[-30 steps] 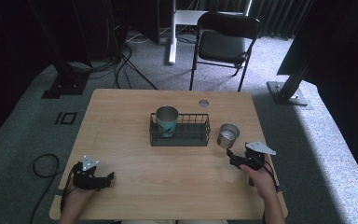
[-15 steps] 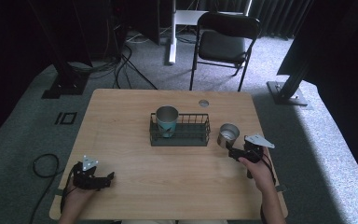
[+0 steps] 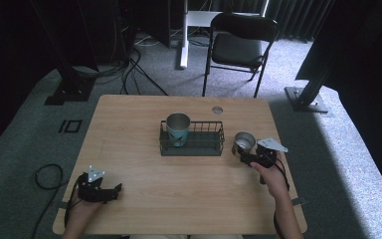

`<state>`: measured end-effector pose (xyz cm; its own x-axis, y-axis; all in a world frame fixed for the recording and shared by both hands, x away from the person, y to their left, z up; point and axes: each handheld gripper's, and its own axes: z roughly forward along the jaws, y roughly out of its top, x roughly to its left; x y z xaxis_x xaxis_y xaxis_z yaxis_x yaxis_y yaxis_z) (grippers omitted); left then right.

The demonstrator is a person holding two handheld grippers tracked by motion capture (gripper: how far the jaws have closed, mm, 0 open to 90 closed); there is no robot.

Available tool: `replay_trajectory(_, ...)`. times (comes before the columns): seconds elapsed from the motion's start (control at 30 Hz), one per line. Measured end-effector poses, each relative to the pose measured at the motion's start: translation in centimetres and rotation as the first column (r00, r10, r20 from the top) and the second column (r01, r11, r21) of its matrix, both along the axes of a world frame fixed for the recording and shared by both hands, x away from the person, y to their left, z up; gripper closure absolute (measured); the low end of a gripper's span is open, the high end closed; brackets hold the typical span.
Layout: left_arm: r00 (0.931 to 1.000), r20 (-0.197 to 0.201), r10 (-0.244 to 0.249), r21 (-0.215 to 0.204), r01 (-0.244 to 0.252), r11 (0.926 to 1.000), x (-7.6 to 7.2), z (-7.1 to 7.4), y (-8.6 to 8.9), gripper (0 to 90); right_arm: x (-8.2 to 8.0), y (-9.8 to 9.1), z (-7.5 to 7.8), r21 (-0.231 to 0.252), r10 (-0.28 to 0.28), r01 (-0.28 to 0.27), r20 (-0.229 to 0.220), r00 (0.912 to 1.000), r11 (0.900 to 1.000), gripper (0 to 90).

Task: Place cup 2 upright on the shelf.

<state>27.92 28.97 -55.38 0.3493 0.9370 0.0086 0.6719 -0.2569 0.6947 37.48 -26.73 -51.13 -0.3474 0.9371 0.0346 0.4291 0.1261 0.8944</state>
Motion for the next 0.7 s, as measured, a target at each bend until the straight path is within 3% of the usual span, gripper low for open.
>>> replay_trajectory(0.57, 1.0000, 0.000, 0.000, -0.001, 0.000, 1.0000, 0.0, 0.0, 0.0, 3.6, 1.8, 0.8, -0.5, -0.043, -0.008, 0.010, 0.030, 0.9995, 0.9990, 11.6)
replay_trajectory(0.6, 1.0000, 0.000, 0.000, -0.001, 0.000, 1.0000, 0.0, 0.0, 0.0, 3.6, 1.9, 0.9, -0.6, -0.023, -0.012, 0.013, 0.030, 0.9995, 0.9996, 11.6)
replay_trajectory(0.7, 1.0000, 0.000, 0.000, 0.000, 0.000, 1.0000, 0.0, 0.0, 0.0, 3.6, 2.2, 0.9, -0.8, -0.023, -0.013, 0.014, 0.040, 0.9991, 0.9996, 11.5)
